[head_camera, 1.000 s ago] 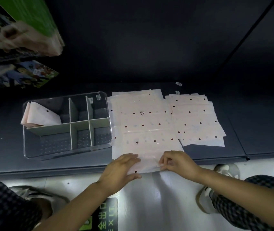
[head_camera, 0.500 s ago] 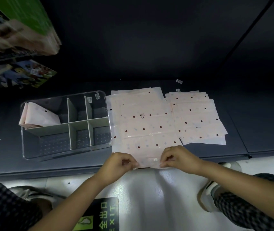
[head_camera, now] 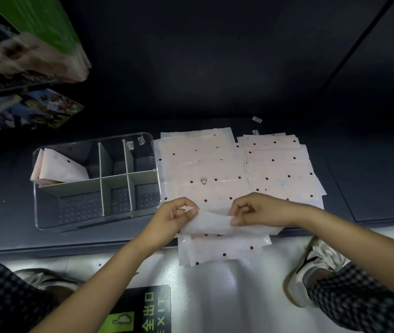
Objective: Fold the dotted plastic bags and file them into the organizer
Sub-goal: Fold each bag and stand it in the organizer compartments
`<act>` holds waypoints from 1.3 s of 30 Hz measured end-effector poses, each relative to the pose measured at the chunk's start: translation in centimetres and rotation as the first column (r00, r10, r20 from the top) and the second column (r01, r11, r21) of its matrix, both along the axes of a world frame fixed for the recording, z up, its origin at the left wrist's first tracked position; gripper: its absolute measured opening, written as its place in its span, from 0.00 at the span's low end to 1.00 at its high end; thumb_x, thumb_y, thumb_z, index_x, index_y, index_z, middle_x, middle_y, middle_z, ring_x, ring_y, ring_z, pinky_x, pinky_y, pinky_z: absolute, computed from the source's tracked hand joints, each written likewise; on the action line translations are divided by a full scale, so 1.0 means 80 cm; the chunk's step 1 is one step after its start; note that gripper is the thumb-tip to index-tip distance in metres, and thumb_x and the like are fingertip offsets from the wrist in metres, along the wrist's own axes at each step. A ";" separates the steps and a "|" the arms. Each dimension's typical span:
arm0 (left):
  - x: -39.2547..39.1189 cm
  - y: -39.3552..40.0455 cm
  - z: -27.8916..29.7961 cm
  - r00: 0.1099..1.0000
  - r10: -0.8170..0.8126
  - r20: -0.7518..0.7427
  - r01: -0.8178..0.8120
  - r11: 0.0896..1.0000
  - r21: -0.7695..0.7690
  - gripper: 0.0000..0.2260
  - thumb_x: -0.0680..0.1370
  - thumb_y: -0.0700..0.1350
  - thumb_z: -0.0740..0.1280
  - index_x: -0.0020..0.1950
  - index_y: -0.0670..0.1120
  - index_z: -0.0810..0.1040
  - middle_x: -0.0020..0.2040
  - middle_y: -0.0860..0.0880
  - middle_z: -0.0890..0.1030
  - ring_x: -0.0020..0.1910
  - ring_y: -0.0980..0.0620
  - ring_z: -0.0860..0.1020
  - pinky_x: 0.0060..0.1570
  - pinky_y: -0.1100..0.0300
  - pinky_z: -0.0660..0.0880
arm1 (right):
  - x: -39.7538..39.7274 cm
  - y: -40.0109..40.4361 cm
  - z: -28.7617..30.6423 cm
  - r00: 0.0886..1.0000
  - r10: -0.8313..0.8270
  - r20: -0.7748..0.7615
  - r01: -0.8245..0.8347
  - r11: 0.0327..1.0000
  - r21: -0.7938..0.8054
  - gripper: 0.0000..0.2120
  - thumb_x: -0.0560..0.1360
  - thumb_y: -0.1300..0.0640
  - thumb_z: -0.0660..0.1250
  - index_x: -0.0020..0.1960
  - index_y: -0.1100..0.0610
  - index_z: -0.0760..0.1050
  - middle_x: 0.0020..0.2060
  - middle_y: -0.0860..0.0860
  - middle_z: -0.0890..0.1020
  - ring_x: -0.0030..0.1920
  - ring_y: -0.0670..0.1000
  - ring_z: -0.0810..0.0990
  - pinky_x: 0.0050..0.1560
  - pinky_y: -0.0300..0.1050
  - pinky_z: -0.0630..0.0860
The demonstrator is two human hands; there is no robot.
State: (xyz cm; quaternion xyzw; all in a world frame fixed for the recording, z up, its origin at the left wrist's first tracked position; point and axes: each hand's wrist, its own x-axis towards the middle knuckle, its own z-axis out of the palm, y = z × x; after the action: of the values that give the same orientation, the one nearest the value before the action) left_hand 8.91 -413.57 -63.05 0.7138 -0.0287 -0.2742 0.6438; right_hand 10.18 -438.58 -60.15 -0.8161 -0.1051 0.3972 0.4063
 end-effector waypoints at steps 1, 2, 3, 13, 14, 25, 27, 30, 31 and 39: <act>0.001 -0.002 0.001 1.000 0.023 0.009 -0.023 1.000 -0.007 0.05 0.79 0.41 0.64 0.44 0.45 0.77 0.25 0.50 0.69 0.26 0.53 0.62 0.26 0.64 0.60 | 0.004 0.001 0.004 1.000 0.010 0.028 -0.010 1.000 -0.019 0.05 0.72 0.53 0.72 0.45 0.51 0.77 0.35 0.40 0.78 0.34 0.36 0.72 0.39 0.27 0.66; 0.002 -0.004 0.003 0.998 0.052 0.023 -0.052 0.999 -0.003 0.06 0.80 0.42 0.63 0.44 0.46 0.76 0.25 0.50 0.69 0.25 0.53 0.62 0.26 0.64 0.59 | 0.007 0.004 0.009 0.998 0.023 0.060 -0.020 0.999 -0.050 0.07 0.71 0.52 0.73 0.45 0.51 0.77 0.38 0.41 0.78 0.36 0.36 0.73 0.41 0.28 0.68; 0.002 -0.006 0.005 0.995 0.087 0.044 -0.087 0.996 0.006 0.06 0.80 0.42 0.62 0.45 0.46 0.76 0.26 0.49 0.68 0.25 0.53 0.61 0.25 0.64 0.58 | 0.012 0.006 0.012 0.994 0.046 0.099 -0.038 0.996 -0.086 0.06 0.71 0.52 0.73 0.43 0.50 0.76 0.37 0.41 0.77 0.37 0.37 0.72 0.41 0.29 0.68; -0.027 -0.025 -0.030 0.643 -0.287 0.710 -0.224 0.816 0.532 0.17 0.75 0.43 0.69 0.64 0.46 0.76 0.68 0.49 0.73 0.69 0.50 0.69 0.65 0.58 0.68 | 0.128 0.049 -0.031 0.882 0.285 0.376 -0.046 0.844 -0.534 0.12 0.80 0.50 0.57 0.50 0.56 0.75 0.43 0.50 0.76 0.56 0.54 0.68 0.52 0.48 0.64; -0.032 -0.027 -0.040 0.630 -0.384 0.675 -0.174 0.777 0.605 0.19 0.74 0.45 0.71 0.64 0.45 0.76 0.68 0.48 0.73 0.69 0.48 0.70 0.65 0.54 0.69 | 0.136 0.055 -0.042 0.872 0.308 0.380 -0.045 0.823 -0.566 0.12 0.81 0.50 0.56 0.52 0.56 0.75 0.45 0.51 0.77 0.57 0.55 0.68 0.52 0.48 0.63; -0.043 -0.007 -0.097 0.641 -0.721 0.263 0.051 0.383 0.923 0.33 0.80 0.60 0.52 0.77 0.46 0.42 0.76 0.45 0.38 0.74 0.45 0.35 0.71 0.48 0.34 | 0.169 0.079 -0.099 0.880 0.287 0.379 0.025 0.768 -0.640 0.14 0.80 0.49 0.55 0.61 0.54 0.71 0.58 0.54 0.75 0.62 0.56 0.67 0.57 0.49 0.63; -0.048 -0.007 -0.099 0.631 -0.722 0.284 0.022 0.383 0.923 0.34 0.75 0.64 0.62 0.75 0.46 0.61 0.75 0.42 0.58 0.75 0.45 0.56 0.74 0.48 0.51 | 0.167 0.081 -0.101 0.887 0.251 0.387 0.048 0.785 -0.618 0.14 0.80 0.49 0.56 0.61 0.54 0.72 0.57 0.54 0.75 0.62 0.56 0.67 0.56 0.48 0.62; -0.051 -0.012 -0.093 0.609 -0.721 0.330 0.009 0.422 0.907 0.34 0.69 0.65 0.69 0.68 0.47 0.73 0.69 0.44 0.72 0.68 0.47 0.71 0.66 0.53 0.58 | 0.157 0.083 -0.099 0.850 0.204 0.485 0.149 0.790 -0.595 0.15 0.79 0.49 0.59 0.61 0.55 0.71 0.58 0.54 0.74 0.61 0.56 0.67 0.58 0.49 0.64; -0.052 -0.012 -0.097 0.589 -0.723 0.361 -0.010 0.441 0.898 0.34 0.69 0.65 0.68 0.69 0.46 0.73 0.69 0.43 0.71 0.68 0.47 0.70 0.66 0.52 0.57 | 0.148 0.084 -0.097 0.808 0.181 0.561 0.213 0.798 -0.564 0.15 0.79 0.49 0.60 0.62 0.55 0.71 0.58 0.54 0.74 0.61 0.56 0.68 0.59 0.49 0.64; -0.051 -0.017 -0.115 0.637 -0.736 0.232 0.059 0.346 0.936 0.34 0.79 0.64 0.46 0.72 0.48 0.29 0.74 0.44 0.31 0.73 0.46 0.30 0.70 0.50 0.28 | -0.032 0.085 -0.116 0.599 0.446 0.665 -0.079 0.859 -0.506 0.29 0.79 0.44 0.51 0.72 0.62 0.63 0.73 0.55 0.64 0.73 0.56 0.61 0.73 0.55 0.57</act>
State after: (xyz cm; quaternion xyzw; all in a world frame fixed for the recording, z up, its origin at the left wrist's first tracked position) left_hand 4.81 -414.93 -72.23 0.9450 -0.2868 -0.1525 0.0385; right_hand 7.62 -431.80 -69.42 -0.9477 -0.2994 0.0852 0.0702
